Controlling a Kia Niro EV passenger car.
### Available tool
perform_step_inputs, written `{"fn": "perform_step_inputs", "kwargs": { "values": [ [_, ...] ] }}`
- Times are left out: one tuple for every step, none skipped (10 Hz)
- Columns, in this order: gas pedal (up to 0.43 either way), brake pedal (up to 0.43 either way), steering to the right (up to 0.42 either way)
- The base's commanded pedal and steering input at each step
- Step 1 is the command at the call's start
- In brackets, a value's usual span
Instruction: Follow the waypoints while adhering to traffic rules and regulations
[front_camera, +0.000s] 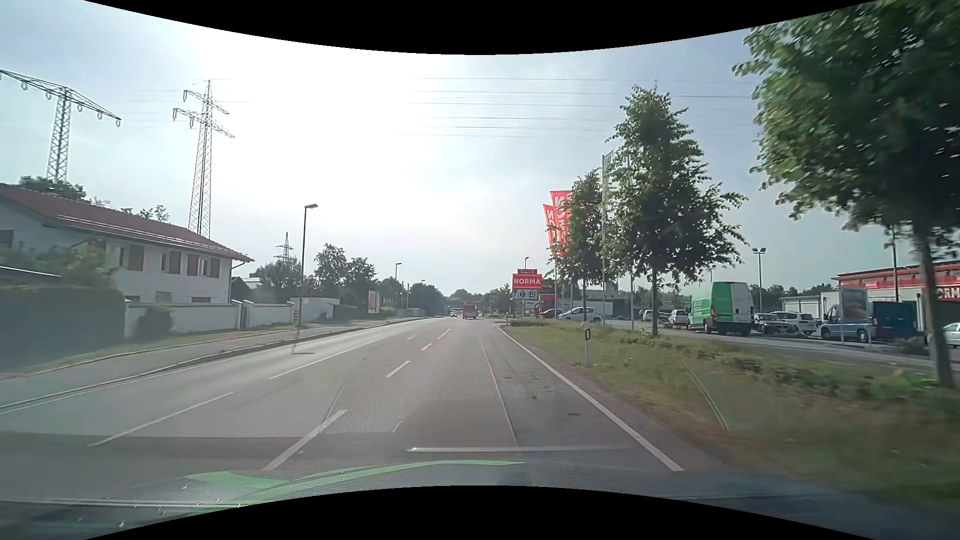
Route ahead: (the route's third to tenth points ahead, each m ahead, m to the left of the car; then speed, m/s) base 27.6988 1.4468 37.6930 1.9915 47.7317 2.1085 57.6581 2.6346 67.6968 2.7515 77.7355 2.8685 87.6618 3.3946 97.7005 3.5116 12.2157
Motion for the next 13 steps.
{"fn": "perform_step_inputs", "kwargs": {
  "values": [
    [0.098, 0.000, -0.005],
    [0.098, 0.000, -0.004],
    [0.098, 0.000, -0.004],
    [0.098, 0.000, -0.005],
    [0.098, 0.000, -0.004],
    [0.098, 0.000, -0.002],
    [0.098, 0.000, -0.001],
    [0.098, 0.000, -0.002],
    [0.098, 0.000, -0.002],
    [0.098, 0.000, -0.002],
    [0.098, 0.000, -0.002],
    [0.098, 0.000, -0.002],
    [0.098, 0.000, -0.003]
  ]
}}
